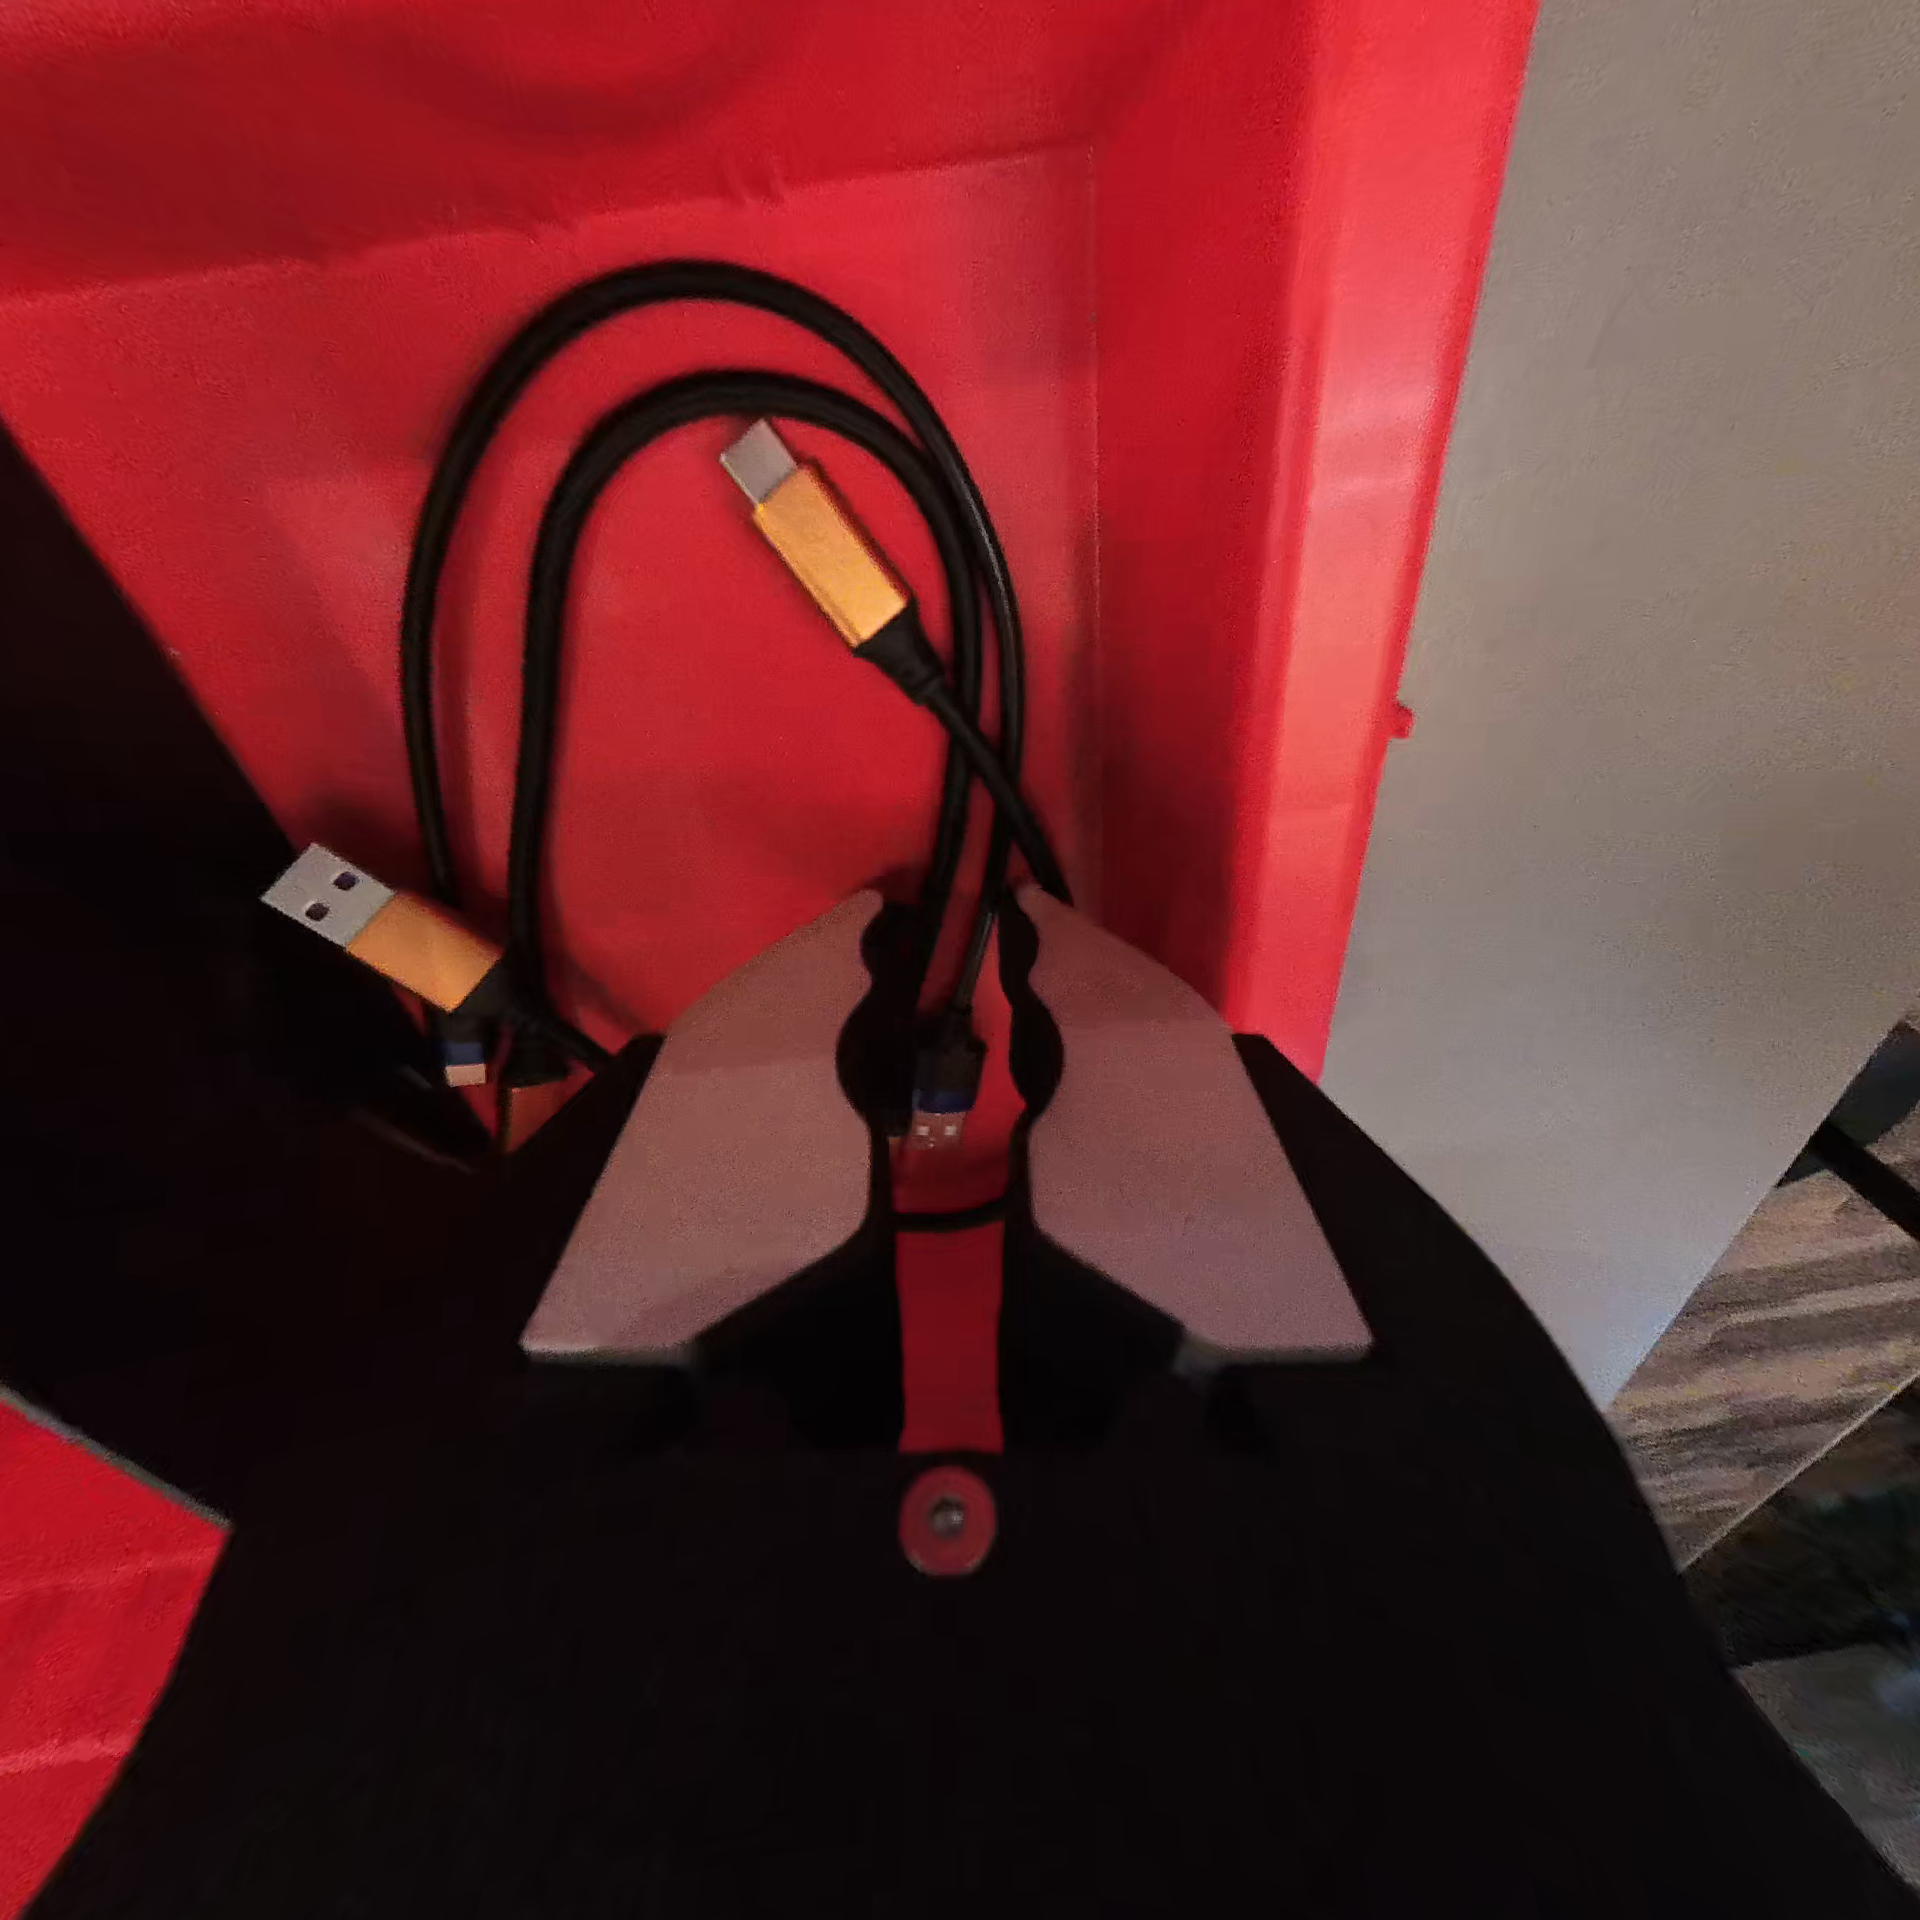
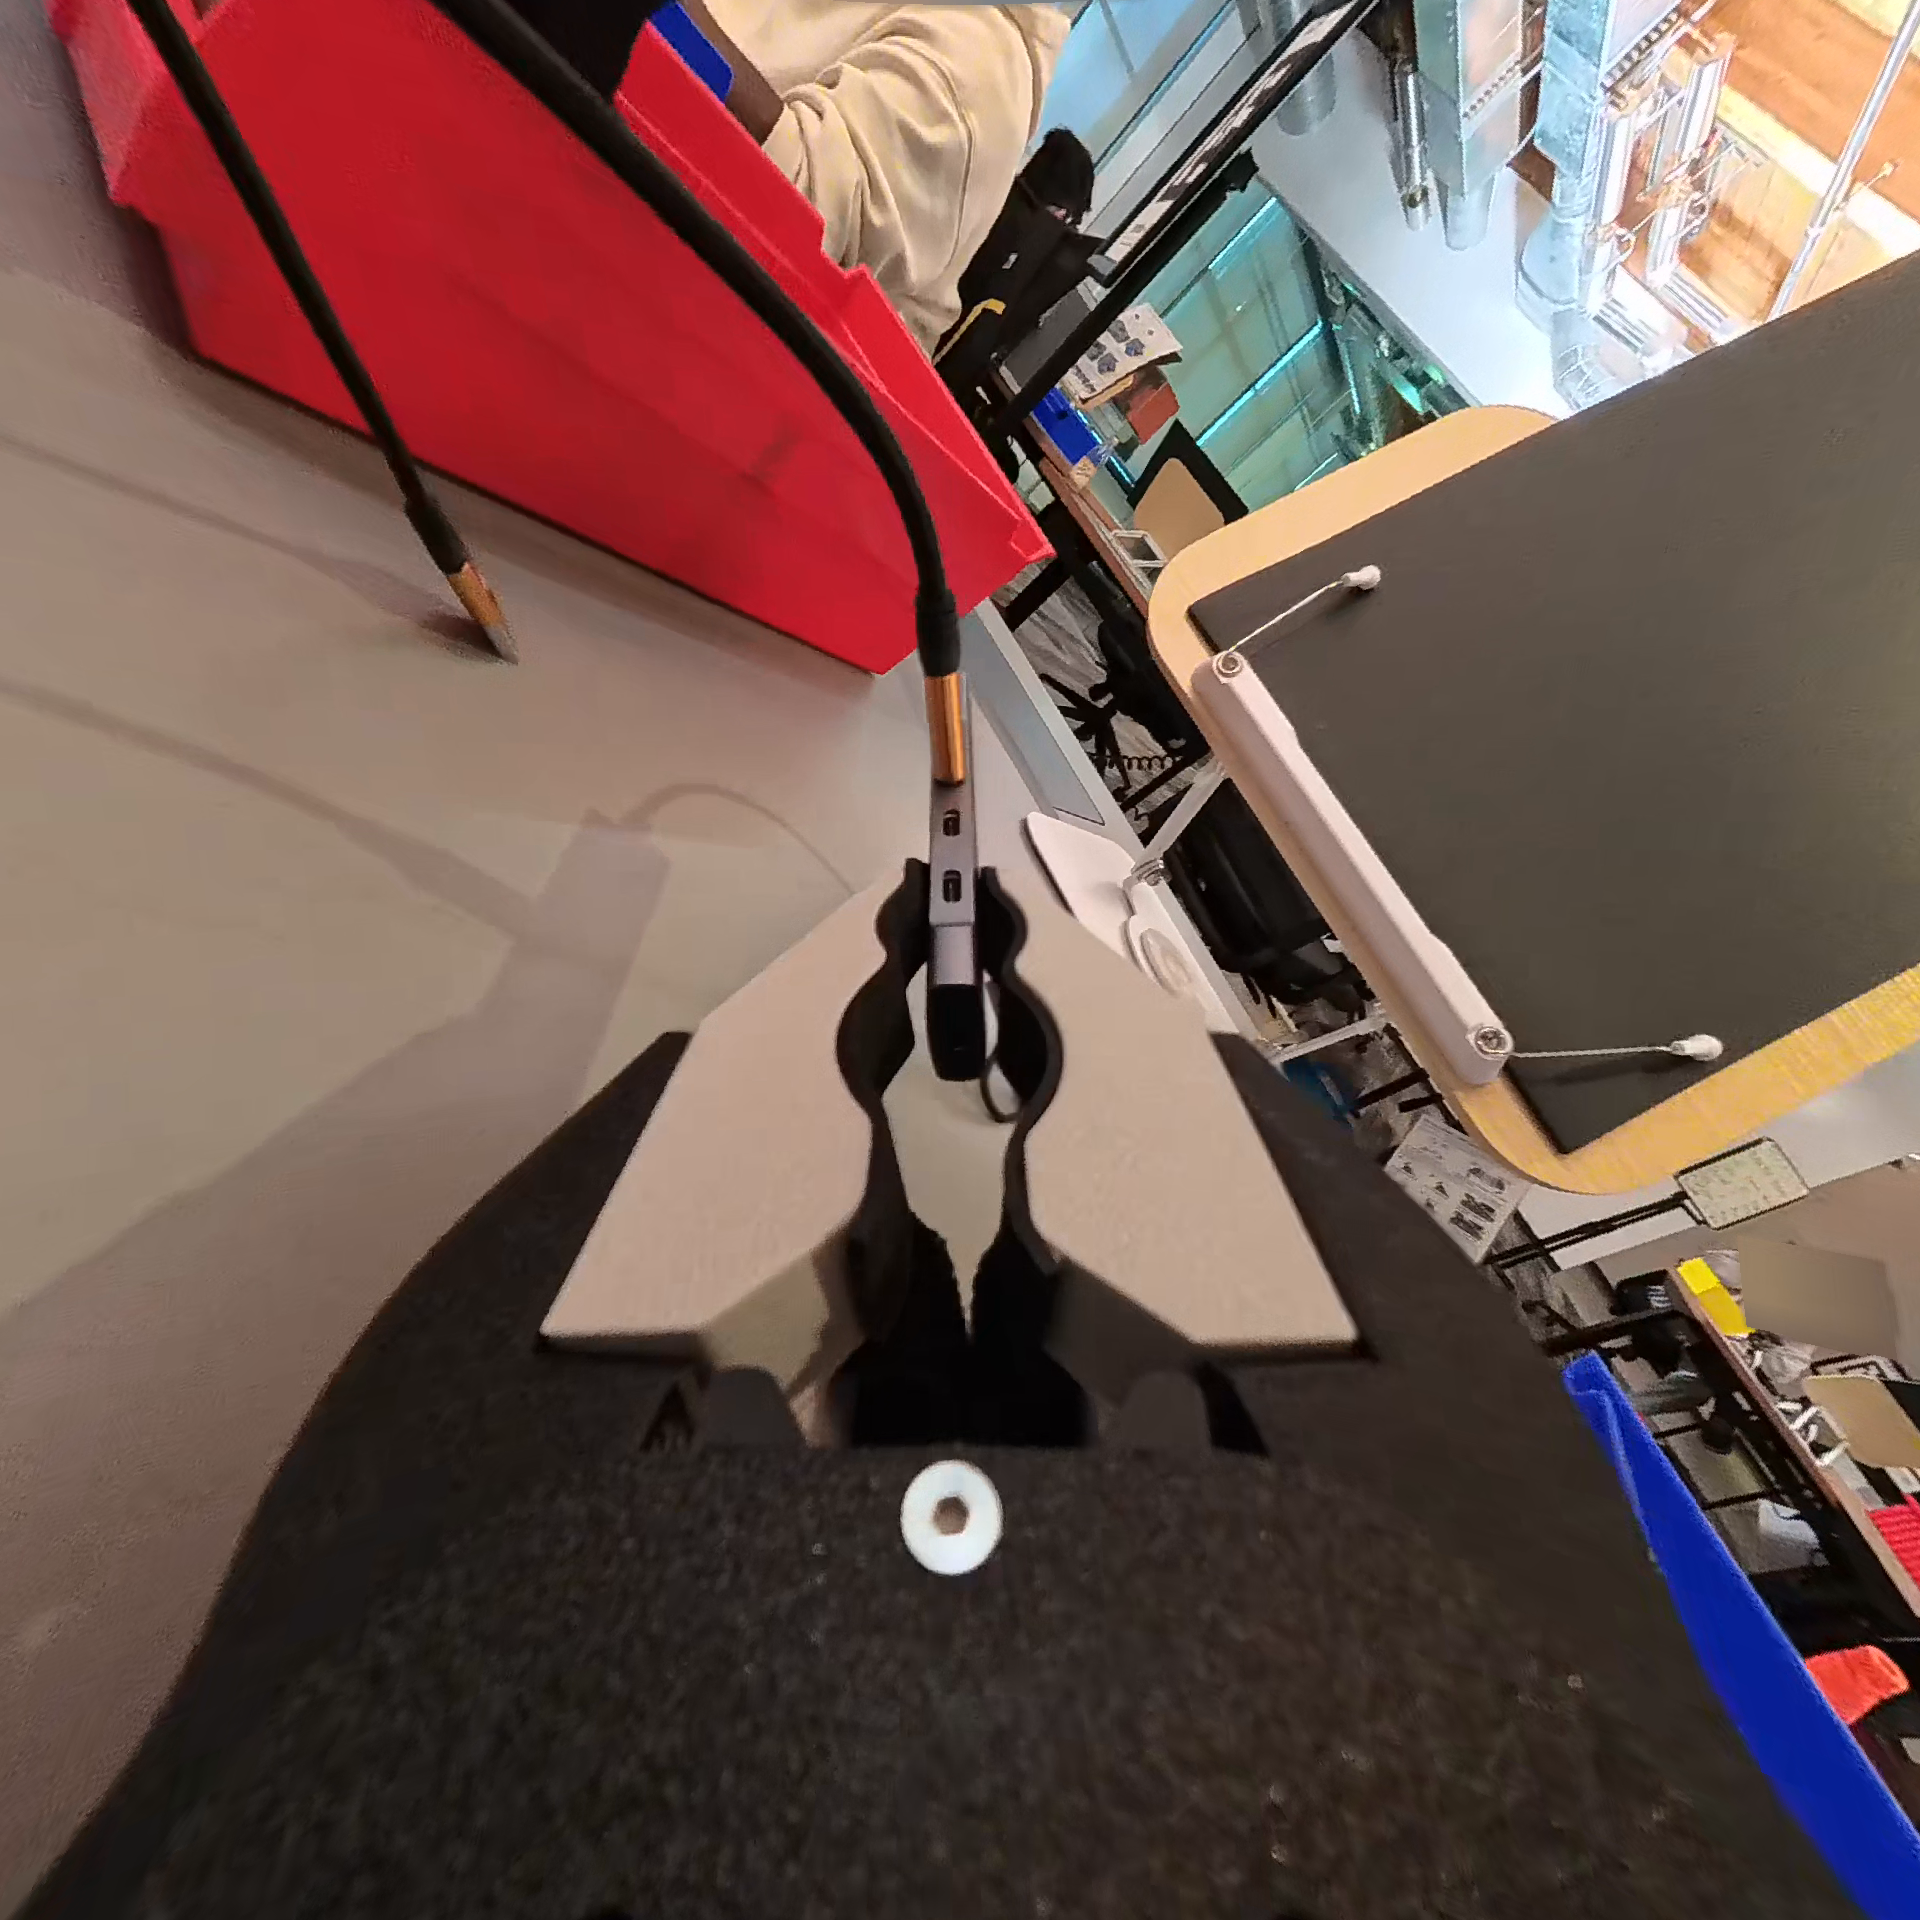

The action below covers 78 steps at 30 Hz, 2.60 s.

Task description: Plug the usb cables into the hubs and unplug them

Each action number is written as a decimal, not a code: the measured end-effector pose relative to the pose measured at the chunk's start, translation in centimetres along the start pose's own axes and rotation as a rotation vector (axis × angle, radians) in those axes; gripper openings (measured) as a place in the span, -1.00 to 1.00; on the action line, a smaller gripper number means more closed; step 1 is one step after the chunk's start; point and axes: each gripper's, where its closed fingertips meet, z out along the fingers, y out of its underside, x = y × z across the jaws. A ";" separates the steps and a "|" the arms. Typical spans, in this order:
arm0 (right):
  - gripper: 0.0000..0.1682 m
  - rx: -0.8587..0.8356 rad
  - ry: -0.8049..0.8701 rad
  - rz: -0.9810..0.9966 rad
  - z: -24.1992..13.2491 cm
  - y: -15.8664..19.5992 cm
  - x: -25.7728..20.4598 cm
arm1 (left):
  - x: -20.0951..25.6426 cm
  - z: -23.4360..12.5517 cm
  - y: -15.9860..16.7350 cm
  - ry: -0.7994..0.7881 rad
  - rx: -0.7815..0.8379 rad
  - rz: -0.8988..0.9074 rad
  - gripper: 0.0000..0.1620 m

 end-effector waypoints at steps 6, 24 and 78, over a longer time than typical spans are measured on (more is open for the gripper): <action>-0.92 -0.002 -0.023 0.023 0.0 0.0 -0.4 | -0.5 -0.8 0.9 -0.050 -0.059 0.037 -0.79; -0.92 -0.008 -0.040 0.036 0.1 0.2 -0.6 | 0.1 0.3 0.8 -0.050 -0.004 0.144 -0.92; -0.91 -0.017 -0.018 -0.035 -0.2 0.1 -0.2 | -0.3 -2.4 5.5 -0.175 -0.335 0.038 -0.82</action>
